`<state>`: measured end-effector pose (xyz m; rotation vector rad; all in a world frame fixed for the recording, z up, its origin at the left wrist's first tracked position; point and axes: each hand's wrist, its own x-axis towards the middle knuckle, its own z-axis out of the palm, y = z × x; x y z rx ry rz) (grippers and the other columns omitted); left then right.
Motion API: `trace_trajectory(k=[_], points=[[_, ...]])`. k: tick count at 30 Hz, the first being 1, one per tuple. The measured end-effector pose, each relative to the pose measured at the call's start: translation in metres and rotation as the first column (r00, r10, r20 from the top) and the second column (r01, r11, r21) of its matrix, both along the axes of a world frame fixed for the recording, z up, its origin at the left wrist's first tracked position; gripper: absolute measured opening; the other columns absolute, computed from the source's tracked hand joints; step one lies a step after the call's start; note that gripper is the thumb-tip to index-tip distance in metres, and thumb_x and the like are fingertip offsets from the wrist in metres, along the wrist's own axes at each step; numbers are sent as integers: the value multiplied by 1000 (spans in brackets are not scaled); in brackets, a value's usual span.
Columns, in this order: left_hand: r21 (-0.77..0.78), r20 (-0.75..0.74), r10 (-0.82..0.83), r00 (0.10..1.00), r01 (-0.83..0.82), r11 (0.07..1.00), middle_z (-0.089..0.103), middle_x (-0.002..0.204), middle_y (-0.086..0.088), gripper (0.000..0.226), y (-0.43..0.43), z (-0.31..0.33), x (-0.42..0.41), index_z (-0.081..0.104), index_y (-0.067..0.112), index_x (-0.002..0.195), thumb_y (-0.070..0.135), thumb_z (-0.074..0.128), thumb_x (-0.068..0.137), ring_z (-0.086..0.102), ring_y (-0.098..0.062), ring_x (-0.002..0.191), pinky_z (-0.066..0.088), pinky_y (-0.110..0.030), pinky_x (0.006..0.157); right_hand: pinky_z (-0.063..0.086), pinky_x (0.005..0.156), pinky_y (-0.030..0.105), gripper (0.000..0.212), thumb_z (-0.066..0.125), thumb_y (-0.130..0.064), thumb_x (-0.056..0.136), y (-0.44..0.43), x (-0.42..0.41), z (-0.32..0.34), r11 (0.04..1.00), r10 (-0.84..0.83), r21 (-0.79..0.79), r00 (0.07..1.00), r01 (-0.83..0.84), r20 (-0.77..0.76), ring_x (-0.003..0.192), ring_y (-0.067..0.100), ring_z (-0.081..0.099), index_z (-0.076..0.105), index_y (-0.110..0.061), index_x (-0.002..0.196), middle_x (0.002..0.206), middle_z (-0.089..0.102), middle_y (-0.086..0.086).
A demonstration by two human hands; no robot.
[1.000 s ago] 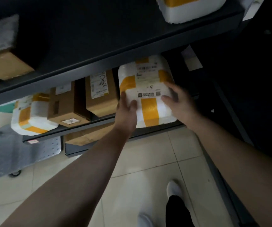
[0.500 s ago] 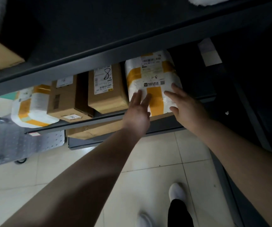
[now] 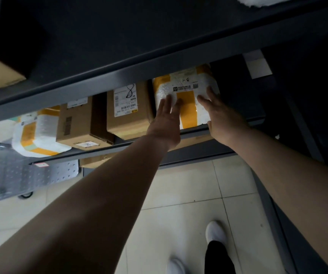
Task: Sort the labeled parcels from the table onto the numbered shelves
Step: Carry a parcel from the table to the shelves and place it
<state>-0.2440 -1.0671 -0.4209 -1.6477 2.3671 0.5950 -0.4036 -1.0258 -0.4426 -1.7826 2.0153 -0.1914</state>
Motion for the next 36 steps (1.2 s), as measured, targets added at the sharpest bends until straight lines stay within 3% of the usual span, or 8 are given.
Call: trace_trajectory(k=[3, 6, 10, 14, 20, 25, 30, 36], points=[[-14, -10, 2, 1000, -2, 1000, -22, 161, 3, 106, 6, 4, 3, -9, 30, 155, -10, 57, 83, -14, -19, 149, 30, -38, 116, 14, 119, 49, 93, 60, -2, 88, 2, 2, 1, 1000, 17, 2, 998, -16, -55, 149, 25, -5, 0, -34, 153, 161, -14, -4], [-39, 14, -34, 999, 35, 999, -21, 161, 3, 106, 25, 9, 14, -10, 31, 155, -12, 56, 84, -5, -21, 150, 48, -36, 100, 14, 119, 49, 92, 59, -3, 87, 16, -1, 11, 1000, 12, -21, 997, -14, -77, 149, 24, -1, 1, -30, 153, 162, -3, -1], [42, 165, -206, 965, 202, 979, -10, 163, -9, 81, 51, 26, 28, 10, 16, 156, 0, 56, 91, -4, -29, 150, 31, -44, 115, 17, 117, 50, 72, 58, -8, 88, 49, 2, 31, 990, 73, 132, 989, -56, -128, 148, 27, 5, 23, -19, 150, 159, 13, 3], [106, 173, -231, 957, 215, 971, 11, 161, -12, 58, 75, 56, 29, 33, 13, 148, 19, 56, 95, 8, -30, 148, 24, -45, 117, 11, 117, 49, 60, 55, -14, 92, 87, 17, 59, 955, -15, 294, 999, 28, -47, 148, 28, 1, 30, -15, 147, 160, 13, 3], [233, 161, -392, 906, 352, 907, 23, 156, -12, 53, 116, 109, 31, 33, 13, 148, 32, 47, 100, 16, -29, 146, 24, -41, 116, 14, 116, 48, 55, 48, -24, 97, 157, 44, 112, 947, -84, 305, 995, 99, -61, 148, 26, 3, 29, -16, 148, 159, 14, 3], [249, 192, -605, 773, 558, 792, 39, 146, -16, 47, 166, 148, 41, 37, 11, 144, 28, 41, 101, 37, -32, 132, 40, -43, 105, 15, 116, 44, 55, 43, -31, 99, 237, 67, 156, 906, -228, 342, 968, 251, -106, 148, 28, 4, 27, -15, 149, 160, 14, 5], [211, 169, -781, 602, 751, 625, 30, 153, -15, 48, 227, 178, 41, 41, 11, 143, 32, 45, 100, 26, -32, 140, 37, -46, 109, 15, 118, 46, 58, 42, -35, 99, 336, 94, 188, 819, -390, 388, 906, 422, -164, 148, 27, 4, 23, -17, 151, 160, 15, 5], [229, 139, -935, 326, 908, 351, 44, 144, -15, 49, 327, 204, 14, 41, 11, 143, 33, 44, 100, 40, -31, 132, 38, -40, 106, 28, 112, 41, 57, 44, -38, 97, 456, 121, 218, 676, -631, 384, 763, 629, -139, 142, 29, 22, 28, -20, 149, 156, 23, 8]])
